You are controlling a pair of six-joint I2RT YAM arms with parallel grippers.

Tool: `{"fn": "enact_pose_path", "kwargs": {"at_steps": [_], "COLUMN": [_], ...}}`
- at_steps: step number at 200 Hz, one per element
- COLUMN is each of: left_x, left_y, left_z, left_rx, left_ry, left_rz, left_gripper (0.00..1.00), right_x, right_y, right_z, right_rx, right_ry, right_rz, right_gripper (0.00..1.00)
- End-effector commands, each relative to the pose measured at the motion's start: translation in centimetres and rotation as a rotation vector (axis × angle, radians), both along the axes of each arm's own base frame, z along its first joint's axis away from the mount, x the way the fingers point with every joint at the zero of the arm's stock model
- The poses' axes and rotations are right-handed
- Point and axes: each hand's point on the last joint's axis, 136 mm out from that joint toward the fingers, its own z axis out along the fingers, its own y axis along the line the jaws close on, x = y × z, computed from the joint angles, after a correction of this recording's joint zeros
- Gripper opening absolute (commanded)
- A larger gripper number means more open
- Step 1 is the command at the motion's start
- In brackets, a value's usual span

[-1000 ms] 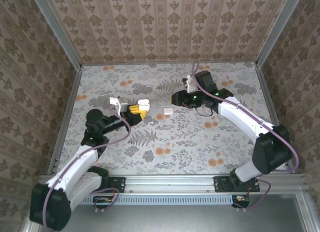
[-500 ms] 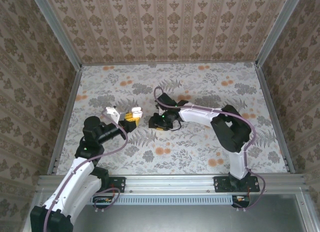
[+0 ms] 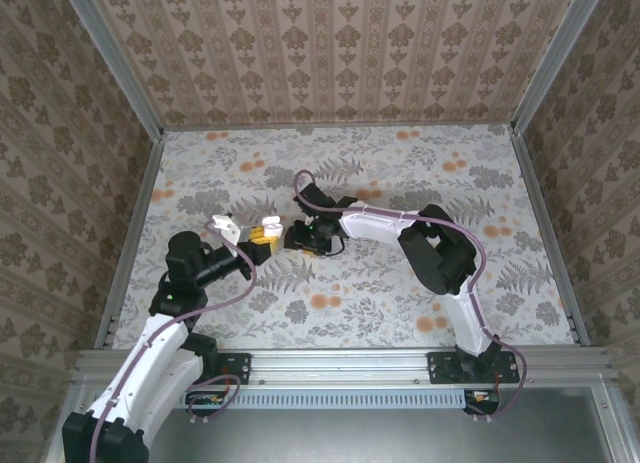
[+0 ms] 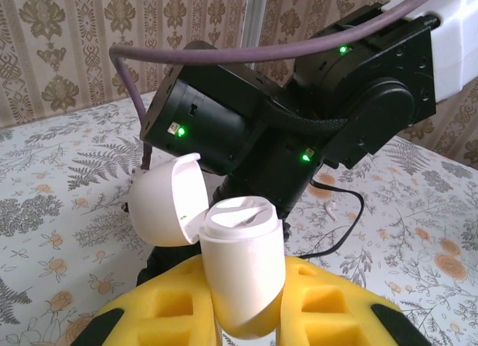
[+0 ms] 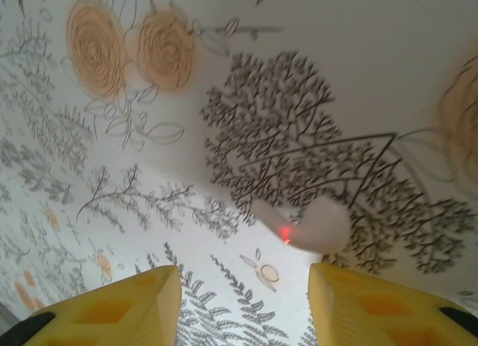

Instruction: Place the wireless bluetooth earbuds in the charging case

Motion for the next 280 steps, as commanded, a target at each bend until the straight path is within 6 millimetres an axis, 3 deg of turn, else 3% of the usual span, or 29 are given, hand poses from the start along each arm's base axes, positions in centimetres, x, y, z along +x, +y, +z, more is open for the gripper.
{"fn": "enact_pose_path", "kwargs": {"at_steps": [1,87,147,184,280], "left_x": [-0.1,0.1,0.2,0.3,0.0], "left_y": [0.1,0.3,0.3,0.4,0.2], "left_z": [0.7,0.5,0.6,0.7,0.6], "left_rx": [0.006,0.006,0.005,0.003,-0.004], "left_ry": [-0.039,-0.037,-0.035,-0.035,-0.022], "left_rz": [-0.003,0.010,0.010,0.012,-0.001], "left_gripper": [0.00,0.00,0.00,0.00,0.00], "right_x": [1.1,3.0,1.9,1.4,0.8], "right_y": [-2.0,-1.3,-2.8,-2.7,-1.7], "right_z": [-1.1,-0.4,0.7,0.8,-1.3], "right_rx": [-0.092,-0.129,-0.268,-0.339,-0.407], "right_ry": [0.002,-0.056,-0.078,-0.079,-0.033], "right_rz": [-0.051,0.023,0.150,0.223,0.302], "right_gripper": [0.50,0.48,0.46,0.44,0.42]}}
